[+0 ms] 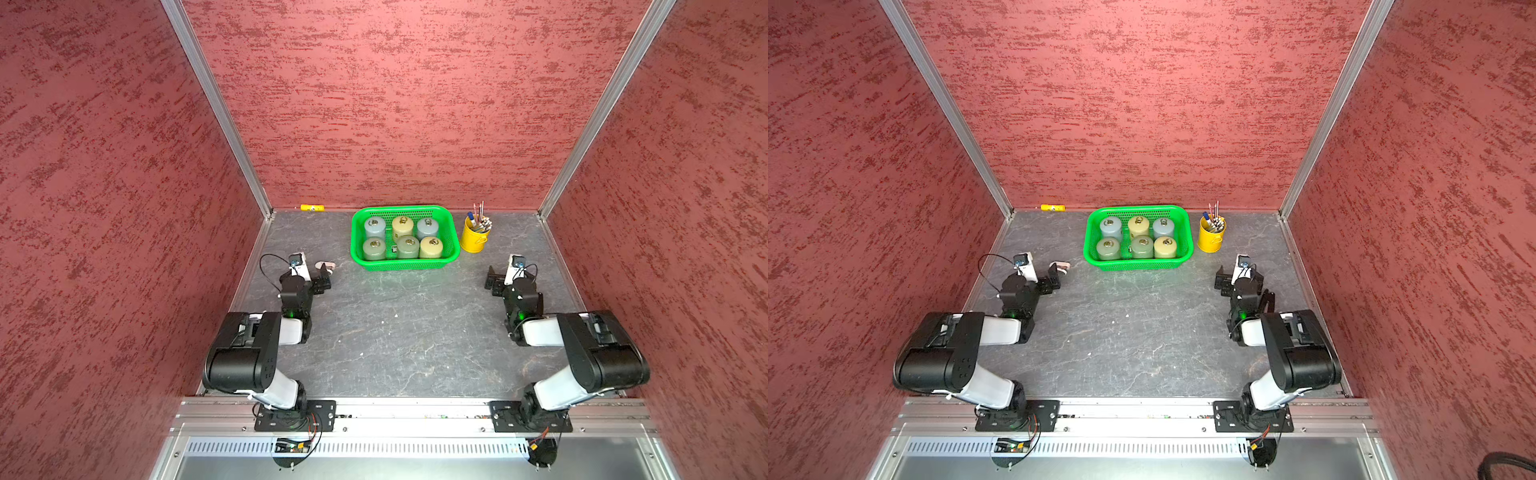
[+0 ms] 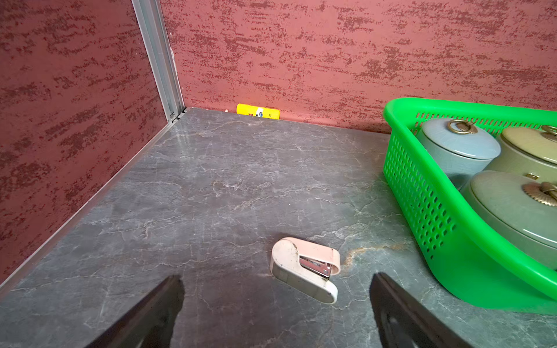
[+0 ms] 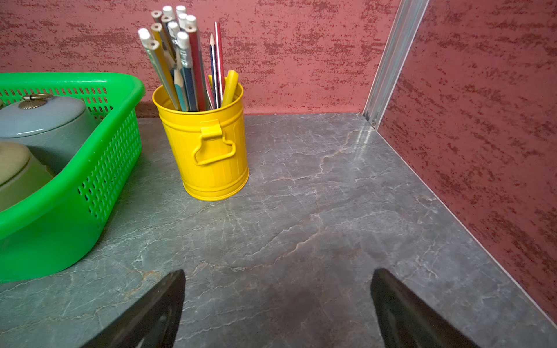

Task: Take the tea canister out of the basket
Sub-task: Pick up the tea canister from the basket.

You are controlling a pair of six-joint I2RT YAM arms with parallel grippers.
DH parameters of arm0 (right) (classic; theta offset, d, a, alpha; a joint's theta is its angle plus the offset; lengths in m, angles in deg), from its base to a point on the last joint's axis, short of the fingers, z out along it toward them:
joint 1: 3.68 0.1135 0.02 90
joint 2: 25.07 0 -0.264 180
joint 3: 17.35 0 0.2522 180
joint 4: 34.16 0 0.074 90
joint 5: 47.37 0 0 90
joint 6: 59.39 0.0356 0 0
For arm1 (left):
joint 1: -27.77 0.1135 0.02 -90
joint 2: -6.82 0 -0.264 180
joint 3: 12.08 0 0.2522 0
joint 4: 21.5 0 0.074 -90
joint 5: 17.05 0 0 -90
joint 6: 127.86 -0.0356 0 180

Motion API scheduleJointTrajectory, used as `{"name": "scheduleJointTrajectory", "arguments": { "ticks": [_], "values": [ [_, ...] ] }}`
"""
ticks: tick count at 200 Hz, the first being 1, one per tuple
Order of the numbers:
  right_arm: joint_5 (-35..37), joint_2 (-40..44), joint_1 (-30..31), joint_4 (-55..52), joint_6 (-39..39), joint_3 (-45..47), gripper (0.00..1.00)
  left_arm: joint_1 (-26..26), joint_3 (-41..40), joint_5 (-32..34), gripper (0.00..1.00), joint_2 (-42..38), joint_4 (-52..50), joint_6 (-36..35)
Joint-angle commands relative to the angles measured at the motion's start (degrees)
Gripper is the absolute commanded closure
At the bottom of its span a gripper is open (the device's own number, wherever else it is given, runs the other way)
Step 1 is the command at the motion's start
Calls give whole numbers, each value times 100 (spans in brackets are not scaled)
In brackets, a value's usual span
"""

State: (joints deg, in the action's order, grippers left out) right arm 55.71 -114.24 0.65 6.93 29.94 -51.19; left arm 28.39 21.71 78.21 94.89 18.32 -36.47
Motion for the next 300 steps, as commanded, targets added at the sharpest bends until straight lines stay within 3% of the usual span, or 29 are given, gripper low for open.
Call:
{"name": "scheduleJointTrajectory", "arguments": {
  "ticks": [1, 106, 153, 187, 229, 253, 300],
  "values": [
    [-89, -17, -21, 79, 32, -79, 1, -18, 78, 63, 0, 34, 38, -84],
    [-187, 149, -42, 86, -12, -36, 1, -38, 0, -54, 0, -65, 144, -160],
    [-515, 1618, -21, -3081, -90, -1375, 1, -551, 452, 762, 0, -1379, -1561, -459],
    [-1018, 2052, 97, -5377, 100, -2853, 1, -640, 1298, 155, 0, -1984, -3275, -32],
    [-1763, 1286, 687, -7994, -228, -4855, 1, -1165, 2501, -77, 0, -1940, -5216, 104],
    [-1736, 614, 1224, -9341, -617, -5876, 1, -1407, 2926, -305, 0, -1826, -5864, 166],
    [-1628, -454, 1878, -10549, -758, -7100, 1, -1661, 3271, -585, 0, -1710, -6318, 281]
  ]
}}
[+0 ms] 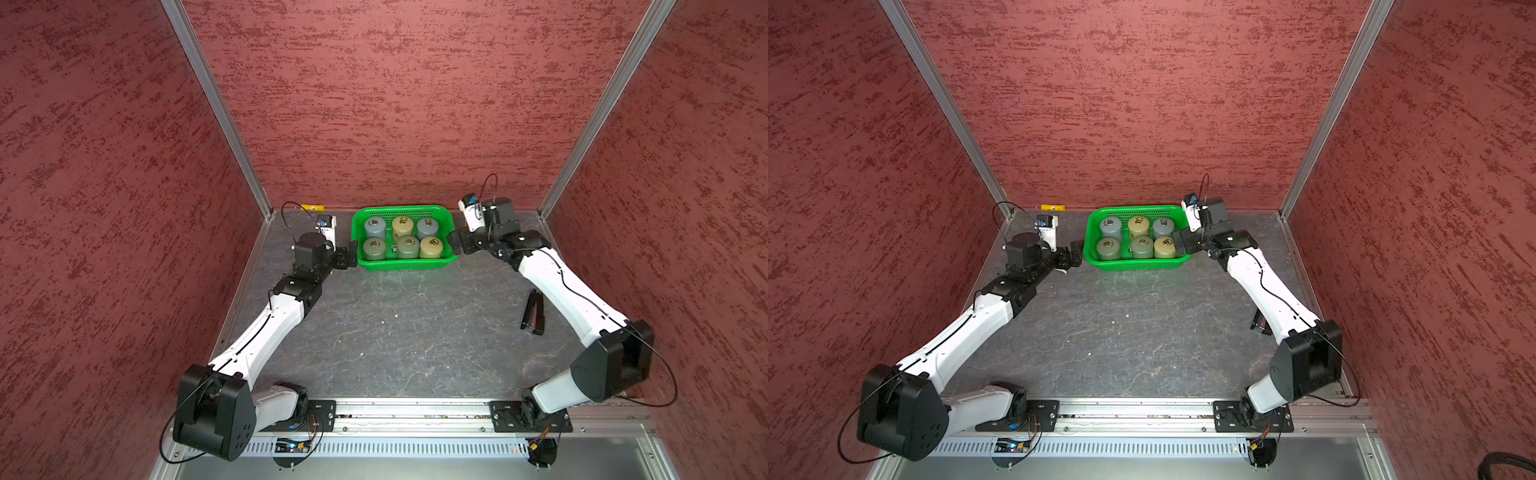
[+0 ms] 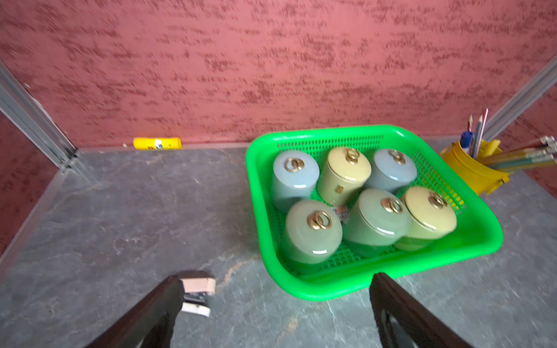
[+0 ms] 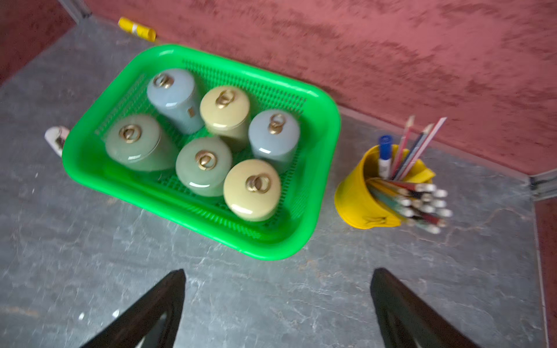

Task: Take the tea canister out of the basket
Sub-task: Pick up the tea canister from the basket.

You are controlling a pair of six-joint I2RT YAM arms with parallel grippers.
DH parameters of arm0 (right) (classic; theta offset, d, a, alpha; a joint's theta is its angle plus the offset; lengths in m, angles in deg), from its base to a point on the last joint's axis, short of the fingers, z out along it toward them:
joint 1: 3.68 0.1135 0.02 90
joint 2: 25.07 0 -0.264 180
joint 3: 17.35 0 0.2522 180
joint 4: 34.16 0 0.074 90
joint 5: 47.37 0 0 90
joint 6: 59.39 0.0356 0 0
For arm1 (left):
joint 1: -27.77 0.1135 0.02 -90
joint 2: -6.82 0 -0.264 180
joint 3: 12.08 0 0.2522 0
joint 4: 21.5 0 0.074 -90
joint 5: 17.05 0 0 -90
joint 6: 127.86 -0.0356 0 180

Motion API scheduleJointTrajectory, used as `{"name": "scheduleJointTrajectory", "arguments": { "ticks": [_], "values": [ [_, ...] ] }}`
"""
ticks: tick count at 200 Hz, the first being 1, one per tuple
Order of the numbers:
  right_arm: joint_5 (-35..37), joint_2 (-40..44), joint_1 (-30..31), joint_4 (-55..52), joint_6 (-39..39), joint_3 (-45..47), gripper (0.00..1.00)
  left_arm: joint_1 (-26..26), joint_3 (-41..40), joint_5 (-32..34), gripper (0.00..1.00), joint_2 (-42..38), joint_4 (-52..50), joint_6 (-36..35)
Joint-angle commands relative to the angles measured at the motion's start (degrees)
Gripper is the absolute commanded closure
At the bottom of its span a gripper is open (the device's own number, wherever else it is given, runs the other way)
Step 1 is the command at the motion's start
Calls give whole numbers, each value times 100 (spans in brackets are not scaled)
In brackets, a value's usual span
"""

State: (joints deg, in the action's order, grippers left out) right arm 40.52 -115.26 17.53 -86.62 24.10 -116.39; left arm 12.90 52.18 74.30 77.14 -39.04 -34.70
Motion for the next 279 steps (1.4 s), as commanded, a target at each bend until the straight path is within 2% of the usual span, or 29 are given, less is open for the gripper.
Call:
{"name": "scheduleJointTrajectory", "arguments": {
  "ticks": [1, 48, 81, 134, 181, 279],
  "values": [
    [-107, -377, 195, -1215, -175, -606, 1, -112, 237, -190, 0, 67, -590, 114],
    [-70, -1574, 340, -1691, -38, -1634, 1, -318, 351, -308, 0, 41, -827, 217],
    [-90, -2563, 340, -2286, -74, -2720, 1, -369, 290, -429, 0, 43, -901, 276],
    [34, -3526, 298, -2806, -186, -3962, 1, -435, 199, -416, 0, 26, -1024, 291],
    [262, -4031, 163, -2858, -157, -4439, 1, -464, 144, -381, 0, 36, -1027, 269],
    [217, -4551, 58, -2898, -296, -4880, 1, -473, 136, -401, 0, 60, -1035, 277]
  ]
}}
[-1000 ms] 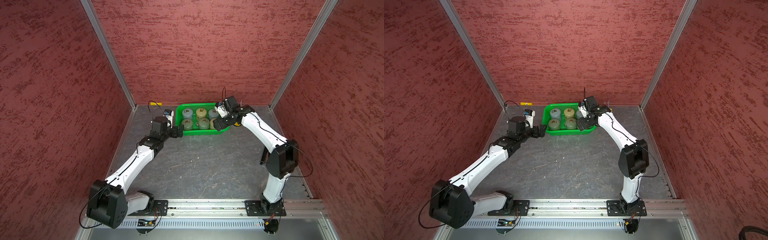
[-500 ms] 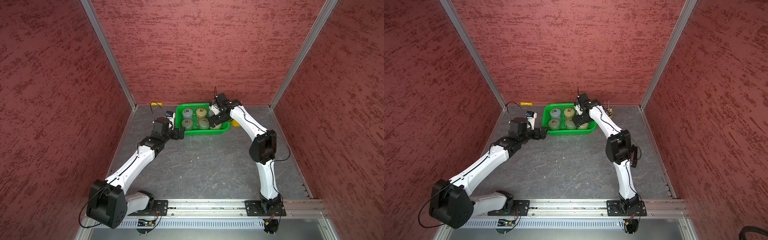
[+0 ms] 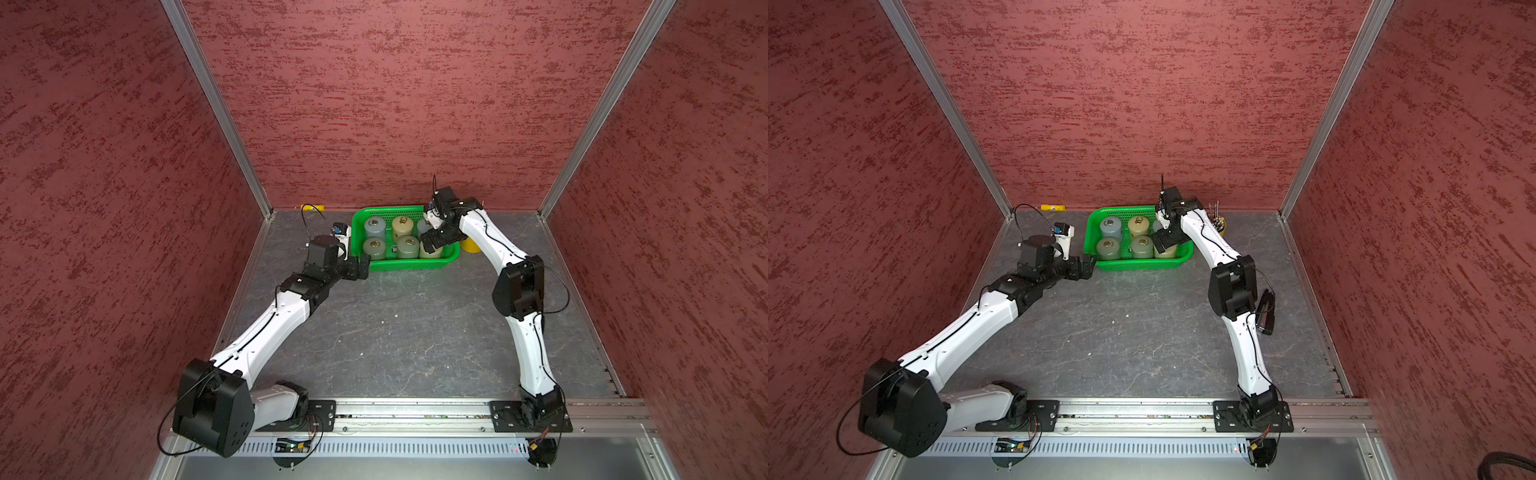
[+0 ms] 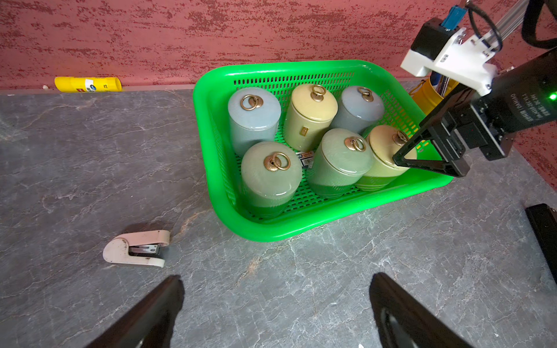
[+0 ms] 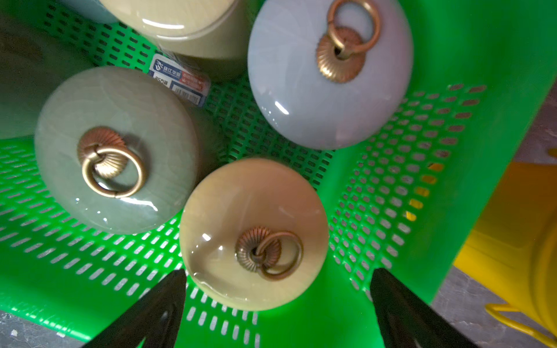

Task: Take the tea canister out of the basket
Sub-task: Pick up the tea canister from the basket.

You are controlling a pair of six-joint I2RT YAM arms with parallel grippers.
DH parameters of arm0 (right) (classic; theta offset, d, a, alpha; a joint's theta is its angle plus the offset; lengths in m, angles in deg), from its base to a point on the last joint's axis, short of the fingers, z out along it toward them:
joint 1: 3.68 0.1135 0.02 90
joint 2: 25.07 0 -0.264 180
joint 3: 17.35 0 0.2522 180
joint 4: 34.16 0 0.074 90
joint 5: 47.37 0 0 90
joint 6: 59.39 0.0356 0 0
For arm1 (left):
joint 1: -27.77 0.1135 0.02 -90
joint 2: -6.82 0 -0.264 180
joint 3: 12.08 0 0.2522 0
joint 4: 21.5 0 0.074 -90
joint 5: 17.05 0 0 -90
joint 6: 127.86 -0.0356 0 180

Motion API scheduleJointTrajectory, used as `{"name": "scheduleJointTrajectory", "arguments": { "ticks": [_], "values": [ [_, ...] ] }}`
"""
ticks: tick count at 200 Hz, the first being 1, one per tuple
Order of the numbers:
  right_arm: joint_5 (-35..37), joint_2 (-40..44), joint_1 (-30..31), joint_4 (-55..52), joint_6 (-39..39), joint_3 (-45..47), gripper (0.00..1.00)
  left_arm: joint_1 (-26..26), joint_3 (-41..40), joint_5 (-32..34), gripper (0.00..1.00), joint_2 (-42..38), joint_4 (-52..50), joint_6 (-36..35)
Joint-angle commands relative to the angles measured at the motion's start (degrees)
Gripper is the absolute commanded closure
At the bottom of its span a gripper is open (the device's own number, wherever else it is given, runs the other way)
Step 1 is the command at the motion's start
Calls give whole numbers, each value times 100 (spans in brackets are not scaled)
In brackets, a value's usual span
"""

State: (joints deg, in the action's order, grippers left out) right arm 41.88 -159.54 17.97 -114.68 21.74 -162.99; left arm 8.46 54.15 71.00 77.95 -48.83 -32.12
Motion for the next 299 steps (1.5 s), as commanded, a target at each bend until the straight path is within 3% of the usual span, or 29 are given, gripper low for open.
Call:
{"name": "scheduleJointTrajectory", "arguments": {
  "ticks": [1, 44, 245, 299],
  "values": [
    [78, -123, 15, -91, -57, -227, 1, -33, -61, -74, 0, -25, -53, 17],
    [-214, -94, 28, -34, -48, -277, 1, -30, -71, -58, 0, -38, -54, 31],
    [-202, -500, 39, 100, -13, -411, 5, -55, -131, 54, 0, -36, -129, -5],
    [-225, -644, 39, 32, 23, -584, 13, -55, -143, 90, 0, -73, -164, -59]
  ]
}}
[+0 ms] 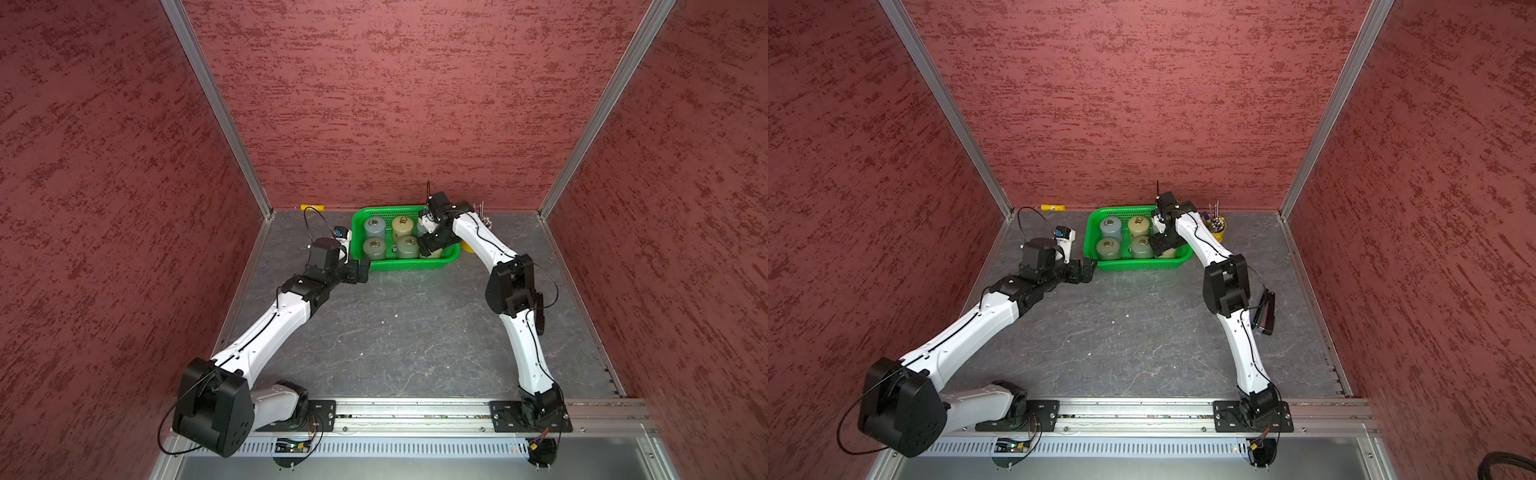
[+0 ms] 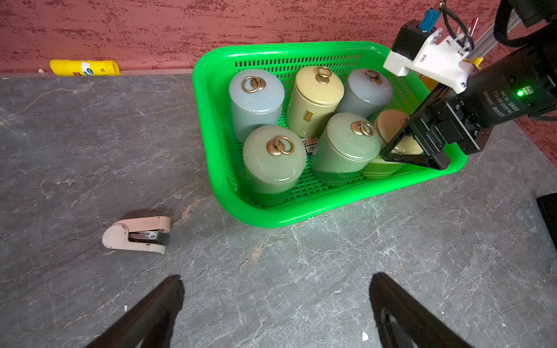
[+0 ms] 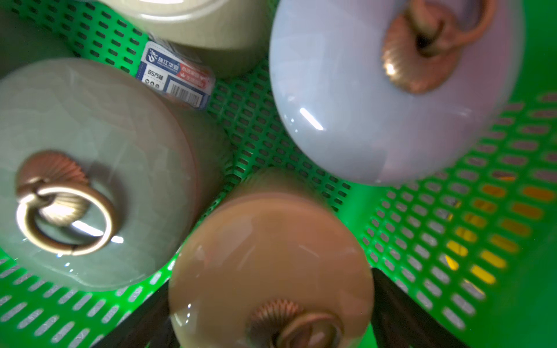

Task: Take the tea canister out of the basket
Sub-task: Pick up the tea canister from the basket.

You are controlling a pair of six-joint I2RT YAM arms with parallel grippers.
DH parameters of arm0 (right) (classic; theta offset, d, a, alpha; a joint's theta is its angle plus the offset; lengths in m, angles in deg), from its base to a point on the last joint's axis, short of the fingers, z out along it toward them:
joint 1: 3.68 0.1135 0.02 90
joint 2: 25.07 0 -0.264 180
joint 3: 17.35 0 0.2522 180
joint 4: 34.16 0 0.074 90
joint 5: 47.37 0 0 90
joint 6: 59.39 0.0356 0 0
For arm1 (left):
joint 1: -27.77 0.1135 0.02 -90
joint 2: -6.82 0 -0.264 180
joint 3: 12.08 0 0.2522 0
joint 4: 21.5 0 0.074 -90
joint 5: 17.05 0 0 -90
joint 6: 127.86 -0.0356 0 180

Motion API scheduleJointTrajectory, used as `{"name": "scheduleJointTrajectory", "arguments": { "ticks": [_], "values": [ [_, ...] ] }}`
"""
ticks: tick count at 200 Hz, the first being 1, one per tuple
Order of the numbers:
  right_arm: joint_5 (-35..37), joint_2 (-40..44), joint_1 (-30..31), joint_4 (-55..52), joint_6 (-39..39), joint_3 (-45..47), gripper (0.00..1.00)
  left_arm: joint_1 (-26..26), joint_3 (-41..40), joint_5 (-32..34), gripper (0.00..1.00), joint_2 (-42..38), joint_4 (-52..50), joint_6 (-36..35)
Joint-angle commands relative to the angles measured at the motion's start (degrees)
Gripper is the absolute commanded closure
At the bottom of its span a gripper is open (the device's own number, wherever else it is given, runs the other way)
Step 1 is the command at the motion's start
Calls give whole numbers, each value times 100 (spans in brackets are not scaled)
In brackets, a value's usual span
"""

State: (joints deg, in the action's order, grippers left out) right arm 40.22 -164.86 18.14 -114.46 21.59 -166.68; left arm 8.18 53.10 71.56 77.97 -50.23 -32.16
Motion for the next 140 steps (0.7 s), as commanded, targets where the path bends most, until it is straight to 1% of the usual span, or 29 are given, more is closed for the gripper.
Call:
{"name": "scheduleJointTrajectory", "arguments": {
  "ticks": [1, 32, 51, 68, 89, 107, 118, 140],
  "values": [
    [-53, -116, 23, 10, 39, -215, 14, -22, -36, 33, 0, -75, -29, -57],
    [-44, -119, 23, -25, 100, -235, 36, -27, -54, 48, 0, -63, 8, -75],
    [-23, -98, 24, -43, 101, -233, 40, -30, -6, 31, 0, -23, -50, -77],
    [7, -54, 23, -43, 86, -240, 46, -27, -17, 34, 0, -40, -40, -66],
    [46, 25, 23, -52, 93, -251, 48, -27, -38, 25, 0, -75, -34, -53],
    [76, 113, 21, -62, 110, -255, 53, -35, -26, 0, 0, -93, -49, -29],
    [105, 181, 19, -61, 111, -256, 56, -31, 8, -18, 0, -102, -72, -13],
    [175, 329, 24, -56, 128, -251, 67, -69, 102, -13, 0, -135, -197, -16]
  ]
}}
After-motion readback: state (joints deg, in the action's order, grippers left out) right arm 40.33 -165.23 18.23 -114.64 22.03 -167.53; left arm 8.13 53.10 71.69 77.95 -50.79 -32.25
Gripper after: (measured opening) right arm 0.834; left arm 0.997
